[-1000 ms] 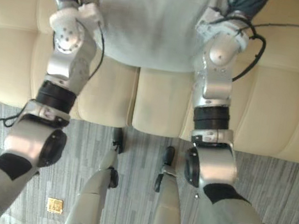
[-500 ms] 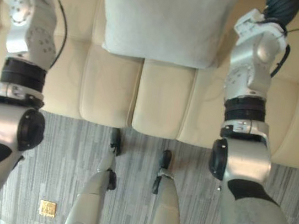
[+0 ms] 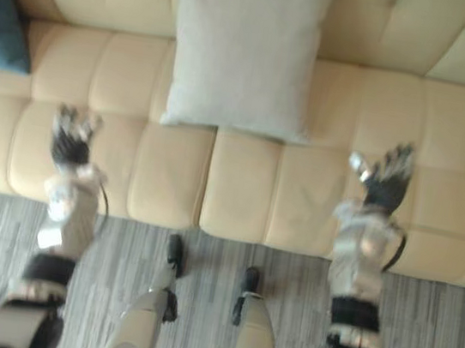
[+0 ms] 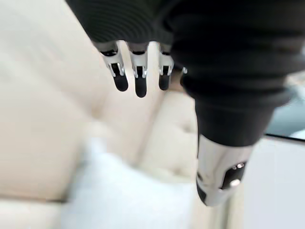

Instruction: Pick up cushions and gather them together orderly.

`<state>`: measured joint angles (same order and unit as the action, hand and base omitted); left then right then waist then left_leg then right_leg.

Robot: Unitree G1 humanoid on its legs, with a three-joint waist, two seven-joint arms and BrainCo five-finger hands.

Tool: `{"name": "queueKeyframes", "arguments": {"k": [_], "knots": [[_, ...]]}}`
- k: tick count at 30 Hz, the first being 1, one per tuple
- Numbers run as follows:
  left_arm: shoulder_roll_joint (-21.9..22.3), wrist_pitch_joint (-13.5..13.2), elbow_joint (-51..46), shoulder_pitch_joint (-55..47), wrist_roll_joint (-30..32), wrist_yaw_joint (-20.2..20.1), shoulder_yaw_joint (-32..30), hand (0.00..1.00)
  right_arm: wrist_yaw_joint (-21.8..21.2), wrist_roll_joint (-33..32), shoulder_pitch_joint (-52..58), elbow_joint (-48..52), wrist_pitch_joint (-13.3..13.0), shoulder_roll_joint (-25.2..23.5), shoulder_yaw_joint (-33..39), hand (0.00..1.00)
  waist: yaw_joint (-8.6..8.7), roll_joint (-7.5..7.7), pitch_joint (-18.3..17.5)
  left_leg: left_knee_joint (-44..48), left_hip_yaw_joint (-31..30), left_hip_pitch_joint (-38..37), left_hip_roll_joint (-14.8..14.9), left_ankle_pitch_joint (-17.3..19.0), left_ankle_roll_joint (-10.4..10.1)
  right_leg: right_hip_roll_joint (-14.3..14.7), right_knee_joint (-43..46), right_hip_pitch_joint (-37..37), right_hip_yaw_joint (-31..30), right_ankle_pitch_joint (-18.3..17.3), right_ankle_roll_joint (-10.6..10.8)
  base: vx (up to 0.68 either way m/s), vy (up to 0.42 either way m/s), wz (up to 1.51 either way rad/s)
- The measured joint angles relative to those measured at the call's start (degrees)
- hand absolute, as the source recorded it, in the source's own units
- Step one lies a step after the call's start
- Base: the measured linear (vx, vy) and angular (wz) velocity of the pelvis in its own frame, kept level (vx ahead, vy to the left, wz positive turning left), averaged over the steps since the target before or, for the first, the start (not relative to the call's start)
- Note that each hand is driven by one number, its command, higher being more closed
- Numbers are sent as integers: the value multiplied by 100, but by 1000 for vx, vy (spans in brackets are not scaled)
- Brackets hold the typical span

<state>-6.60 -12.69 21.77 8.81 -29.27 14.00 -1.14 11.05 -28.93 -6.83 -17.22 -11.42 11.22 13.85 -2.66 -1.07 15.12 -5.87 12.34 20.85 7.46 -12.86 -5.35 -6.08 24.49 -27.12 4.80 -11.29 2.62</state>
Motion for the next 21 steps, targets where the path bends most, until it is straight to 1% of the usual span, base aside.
{"name": "queueKeyframes", "arguments": {"k": [1,2,3,6,9,12,15,17,19,21], "knots": [[83,50,118,-217,119,-96,1,0,-79,39,228,-80,11,-150,4,0,-4,12,-7,0,25,-124,-18,29,15,-9,-34,130,-16,-23,39,54,5,-7],[115,147,296,-510,335,-253,0,0,-197,215,479,-295,38,-330,2,0,-11,46,-40,0,91,-313,-37,83,34,-22,-101,324,-47,-22,56,64,8,-10],[142,185,523,-734,551,-367,-32,0,-283,284,696,-503,54,-470,2,0,-14,55,-172,1,117,-421,-51,116,48,-34,-183,460,-52,-13,69,71,9,-7],[284,280,1335,-1123,905,-608,-257,0,-465,680,1159,-1242,96,-749,2,0,-24,73,-557,1,127,-708,-61,223,92,-28,-543,918,-32,53,113,117,9,-2],[364,431,2144,-1301,1345,-762,-457,0,-624,958,1304,-2044,218,-935,5,0,-31,125,-859,0,133,-1051,-96,339,52,-51,-856,1364,-14,89,144,104,1,-1],[420,505,2583,-1295,1685,-826,-479,0,-661,1306,1322,-2481,307,-972,9,0,-32,145,-969,0,140,-1299,-103,388,58,-74,-1096,1716,3,139,176,82,4,-1],[506,583,2814,-1286,1919,-909,-694,0,-698,1454,1314,-2703,352,-1028,25,0,-41,174,-1070,0,228,-1495,-107,459,28,-56,-1318,1971,-55,237,193,67,9,-14],[507,593,2967,-1279,2071,-928,-689,0,-761,1591,1298,-2786,386,-1075,24,0,-59,207,-1110,-1,349,-1677,-96,523,12,-13,-1482,2148,-197,310,191,61,10,-34],[513,606,3096,-1264,2272,-936,-665,0,-763,1783,1215,-2940,425,-1079,0,0,-63,224,-1120,0,466,-1791,-92,560,4,2,-1486,2215,-320,354,218,45,9,-31],[514,622,3153,-1218,2345,-930,-636,0,-755,1789,1155,-3070,436,-1104,-58,0,-59,260,-1118,24,495,-1807,-85,598,5,10,-1377,2206,-343,361,228,19,6,-13]]}}
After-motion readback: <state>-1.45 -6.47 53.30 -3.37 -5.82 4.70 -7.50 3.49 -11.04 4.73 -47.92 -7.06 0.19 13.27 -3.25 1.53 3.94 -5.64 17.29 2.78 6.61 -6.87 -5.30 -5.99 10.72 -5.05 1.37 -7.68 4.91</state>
